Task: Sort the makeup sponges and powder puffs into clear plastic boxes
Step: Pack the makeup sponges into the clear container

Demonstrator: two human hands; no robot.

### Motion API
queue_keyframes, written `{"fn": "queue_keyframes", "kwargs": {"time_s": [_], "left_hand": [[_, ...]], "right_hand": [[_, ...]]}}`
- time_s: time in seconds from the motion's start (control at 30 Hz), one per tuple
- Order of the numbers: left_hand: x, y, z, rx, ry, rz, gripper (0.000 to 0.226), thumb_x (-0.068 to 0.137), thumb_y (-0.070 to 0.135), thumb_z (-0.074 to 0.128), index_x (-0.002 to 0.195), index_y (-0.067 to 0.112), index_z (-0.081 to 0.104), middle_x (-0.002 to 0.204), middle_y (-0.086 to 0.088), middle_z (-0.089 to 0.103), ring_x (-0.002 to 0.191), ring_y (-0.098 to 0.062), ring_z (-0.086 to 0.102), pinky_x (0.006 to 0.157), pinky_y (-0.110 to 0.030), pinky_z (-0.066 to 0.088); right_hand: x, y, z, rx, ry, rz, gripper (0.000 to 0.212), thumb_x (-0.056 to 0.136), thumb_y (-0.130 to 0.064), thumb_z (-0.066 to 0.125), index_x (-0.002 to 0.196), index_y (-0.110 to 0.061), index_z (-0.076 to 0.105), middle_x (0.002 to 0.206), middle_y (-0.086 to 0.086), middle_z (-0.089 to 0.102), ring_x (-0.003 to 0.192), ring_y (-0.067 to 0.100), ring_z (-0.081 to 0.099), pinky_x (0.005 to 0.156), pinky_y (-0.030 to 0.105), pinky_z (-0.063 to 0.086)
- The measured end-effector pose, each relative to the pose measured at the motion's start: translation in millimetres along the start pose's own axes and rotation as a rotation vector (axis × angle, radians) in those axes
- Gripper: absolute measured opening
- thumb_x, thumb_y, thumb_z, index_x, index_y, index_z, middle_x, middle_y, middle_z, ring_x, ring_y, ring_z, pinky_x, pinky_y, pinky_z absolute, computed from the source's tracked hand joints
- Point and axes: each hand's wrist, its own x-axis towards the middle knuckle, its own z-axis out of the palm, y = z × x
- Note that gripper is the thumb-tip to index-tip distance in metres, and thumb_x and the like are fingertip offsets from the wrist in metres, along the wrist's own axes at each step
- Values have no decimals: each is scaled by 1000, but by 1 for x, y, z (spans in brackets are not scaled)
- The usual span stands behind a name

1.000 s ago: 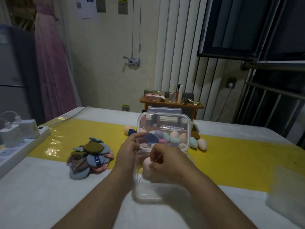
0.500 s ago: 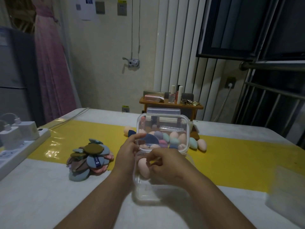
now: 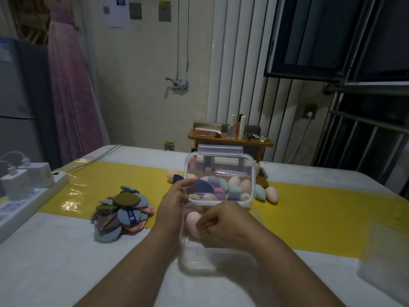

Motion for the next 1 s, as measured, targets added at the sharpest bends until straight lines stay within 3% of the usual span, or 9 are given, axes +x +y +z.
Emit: {"fn": "queue_keyframes", "kwargs": {"time_s": [0.2,0.4,0.57,0.63,0.73,0.83,1.0], "left_hand": [[2,-1,-2,11,5,-4,49,85,-1,35,103,21,74,116,-15,63,89,-25,71,67,-35,58],[1,0,-1,30,-10,29,52,85,-5,31,102,19,74,114,-16,62,80,-19,72,59,-29,58],[2,-1,-3,41,2,13,51,82,-2,34,103,23,74,121,-17,58,100,-33,64,72,-39,58],[2,0,-4,53,6,7,49,78,4,38,104,25,74,122,-15,58,103,-34,64,74,-40,59],[2,0,-7,108,25,3,53,79,2,36,104,28,75,119,-10,61,103,-32,65,86,-50,58],[3,1,-4,143,48,12,56,79,-3,36,102,30,75,106,-1,67,92,-24,68,73,-41,59],[-1,4,-2,126,59,23,58,79,-9,35,100,27,76,88,10,73,80,-14,72,60,-28,56]], "right_hand": [[-1,-2,-2,15,-65,37,19,83,-21,68,94,-33,77,103,-14,70,93,11,61,82,22,49],[0,1,-10,-59,-2,44,25,82,-12,63,94,-30,77,85,-13,65,85,10,59,65,16,40],[-8,6,-17,63,226,24,21,83,-15,61,77,-34,68,85,-11,70,85,5,61,75,28,52],[-10,12,-20,127,378,-10,20,81,-16,60,71,-33,65,78,-11,69,81,5,62,69,28,52],[-14,21,-26,245,613,-41,12,74,-22,56,66,-28,63,68,-9,63,68,6,57,54,17,42],[-17,35,-32,339,754,-9,15,73,-13,57,65,-23,63,70,-10,63,64,4,55,51,12,38],[-17,57,-34,396,802,139,24,77,-4,63,63,-23,64,63,-11,63,60,3,53,48,13,37]]}}
